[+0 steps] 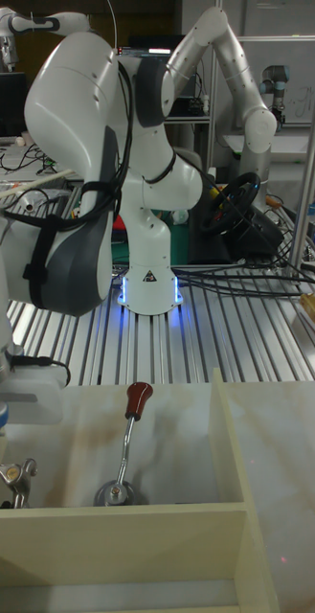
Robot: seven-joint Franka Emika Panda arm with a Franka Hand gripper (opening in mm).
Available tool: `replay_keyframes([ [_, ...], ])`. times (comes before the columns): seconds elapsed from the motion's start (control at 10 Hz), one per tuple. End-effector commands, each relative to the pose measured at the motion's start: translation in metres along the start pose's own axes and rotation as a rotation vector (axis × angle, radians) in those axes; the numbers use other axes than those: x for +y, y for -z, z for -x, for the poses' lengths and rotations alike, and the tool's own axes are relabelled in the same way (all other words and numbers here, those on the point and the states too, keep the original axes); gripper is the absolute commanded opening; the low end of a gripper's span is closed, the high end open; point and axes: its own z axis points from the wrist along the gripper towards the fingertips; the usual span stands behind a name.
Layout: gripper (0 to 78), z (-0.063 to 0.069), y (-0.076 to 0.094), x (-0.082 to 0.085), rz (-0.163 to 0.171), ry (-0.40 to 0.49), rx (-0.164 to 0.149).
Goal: Turn on the water tap
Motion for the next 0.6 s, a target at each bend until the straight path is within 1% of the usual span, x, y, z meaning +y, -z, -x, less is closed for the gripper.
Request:
replay_keyframes([
  [0.1,0.0,0.0011,0.0021,-0.0004,0.0,-0.019,-0.021],
  [0.2,0.0,0.0011,0.0021,-0.0004,0.0,-0.023,-0.038],
  [0.6,0.0,0.0011,0.0021,-0.0004,-0.002,-0.03,-0.069],
])
